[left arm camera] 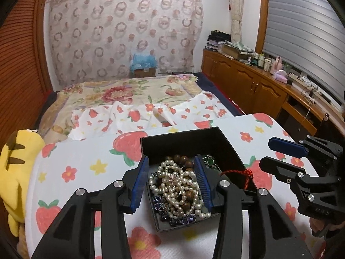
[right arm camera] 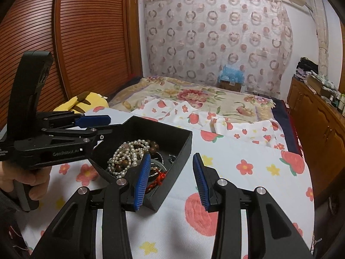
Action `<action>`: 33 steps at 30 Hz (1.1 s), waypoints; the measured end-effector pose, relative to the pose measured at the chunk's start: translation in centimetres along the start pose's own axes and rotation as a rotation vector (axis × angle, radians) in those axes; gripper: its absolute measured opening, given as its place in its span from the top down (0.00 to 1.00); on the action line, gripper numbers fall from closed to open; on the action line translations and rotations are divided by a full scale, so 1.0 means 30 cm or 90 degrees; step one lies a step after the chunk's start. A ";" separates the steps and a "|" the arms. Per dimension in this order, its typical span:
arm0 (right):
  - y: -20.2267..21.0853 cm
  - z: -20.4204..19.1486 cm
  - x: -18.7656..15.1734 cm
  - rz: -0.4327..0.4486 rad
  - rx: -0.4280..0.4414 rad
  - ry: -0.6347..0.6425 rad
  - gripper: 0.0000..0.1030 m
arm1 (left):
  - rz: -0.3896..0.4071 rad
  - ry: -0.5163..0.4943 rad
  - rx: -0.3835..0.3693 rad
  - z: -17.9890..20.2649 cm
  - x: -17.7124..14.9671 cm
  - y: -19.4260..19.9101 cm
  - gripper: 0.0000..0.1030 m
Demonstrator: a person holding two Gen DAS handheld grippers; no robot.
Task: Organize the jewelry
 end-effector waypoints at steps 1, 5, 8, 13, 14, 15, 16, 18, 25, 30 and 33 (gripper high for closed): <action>0.001 0.001 -0.003 0.000 -0.002 -0.002 0.58 | -0.003 -0.001 0.002 0.000 -0.004 -0.001 0.58; 0.005 -0.001 -0.009 0.001 -0.007 -0.014 0.58 | 0.002 0.002 0.016 -0.015 -0.016 0.011 0.34; 0.012 -0.001 -0.022 0.004 -0.018 -0.022 0.48 | 0.010 0.014 0.030 -0.036 -0.036 0.034 0.17; 0.023 -0.003 -0.041 0.011 -0.044 -0.035 0.26 | 0.007 0.011 0.072 -0.070 -0.073 0.045 0.07; 0.023 -0.004 -0.043 0.013 -0.049 -0.037 0.19 | 0.006 0.010 0.079 -0.075 -0.080 0.048 0.07; 0.026 -0.003 -0.045 0.017 -0.055 -0.040 0.15 | 0.005 0.010 0.085 -0.078 -0.087 0.051 0.07; 0.029 -0.005 -0.047 0.019 -0.058 -0.041 0.09 | 0.004 0.013 0.088 -0.083 -0.096 0.057 0.07; 0.040 -0.009 -0.048 0.028 -0.065 -0.040 0.04 | 0.004 0.016 0.087 -0.089 -0.105 0.070 0.07; 0.104 -0.029 -0.063 0.049 -0.086 -0.052 0.02 | 0.026 0.037 0.092 -0.093 -0.150 0.169 0.07; 0.195 -0.065 -0.078 0.091 -0.092 -0.057 0.02 | 0.042 0.043 0.107 -0.080 -0.189 0.255 0.07; 0.246 -0.083 -0.094 0.107 -0.089 -0.060 0.02 | 0.049 0.057 0.104 -0.080 -0.210 0.307 0.07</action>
Point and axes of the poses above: each gripper's, at about its wrist camera, not at the fingertips, and y roughly against the way its jaws point, z to its right, x to its top, the point moved 5 cm from there along -y, roughly the way its jaws point, and after that the axes turned 6 degrees about x, right-handed, at the moved point
